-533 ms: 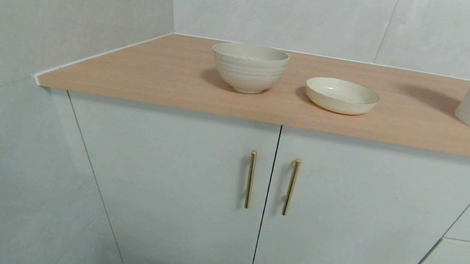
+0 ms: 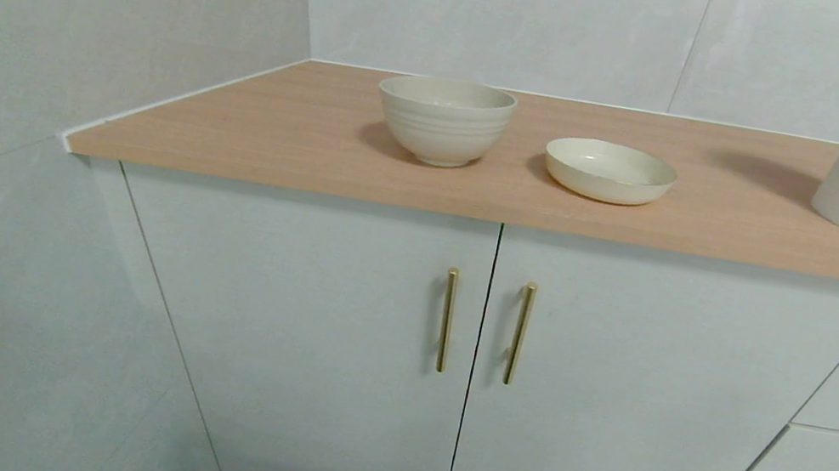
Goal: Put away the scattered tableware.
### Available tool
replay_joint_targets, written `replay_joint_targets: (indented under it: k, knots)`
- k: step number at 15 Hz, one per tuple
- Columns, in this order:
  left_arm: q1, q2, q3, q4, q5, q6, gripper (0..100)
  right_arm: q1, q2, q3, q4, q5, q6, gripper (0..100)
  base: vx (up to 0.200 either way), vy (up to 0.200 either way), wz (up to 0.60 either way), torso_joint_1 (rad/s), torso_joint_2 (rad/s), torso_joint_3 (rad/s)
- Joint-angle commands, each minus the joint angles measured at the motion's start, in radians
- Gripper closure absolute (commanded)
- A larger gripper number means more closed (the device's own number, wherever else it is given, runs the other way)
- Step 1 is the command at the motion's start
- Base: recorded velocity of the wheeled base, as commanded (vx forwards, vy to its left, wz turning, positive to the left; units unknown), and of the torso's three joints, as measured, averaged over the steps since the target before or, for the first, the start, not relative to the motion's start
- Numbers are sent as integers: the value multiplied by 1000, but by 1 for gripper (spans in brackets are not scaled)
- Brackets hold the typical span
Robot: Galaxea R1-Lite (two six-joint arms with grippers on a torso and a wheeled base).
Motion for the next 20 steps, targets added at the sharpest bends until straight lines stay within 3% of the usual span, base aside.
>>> replay_joint_targets:
  k: [1,3,7,9,12,14,17,20]
  knots:
    - [1,0,0,0,1,0,0,93,411,-257,-12,96,32,0,0,0,0,0,0,0]
    - [1,0,0,0,1,0,0,155,685,-343,-24,176,-33,0,0,0,0,0,0,0]
    - [-1,0,0,0,1,0,0,399,1090,-511,-162,175,-19,0,0,0,0,0,0,0]
    - [1,0,0,0,1,0,0,487,1271,-593,-239,179,50,0,0,0,0,0,0,0]
    - [1,0,0,0,1,0,0,603,1467,-611,-400,184,85,0,0,0,0,0,0,0]
    - [1,0,0,0,1,0,0,607,1538,-628,-453,201,92,0,0,0,0,0,0,0]
    - [1,0,0,0,1,0,0,606,1604,-682,-479,320,159,0,0,0,0,0,0,0]
    - [1,0,0,0,1,0,0,601,1701,-709,-549,299,156,0,0,0,0,0,0,0]
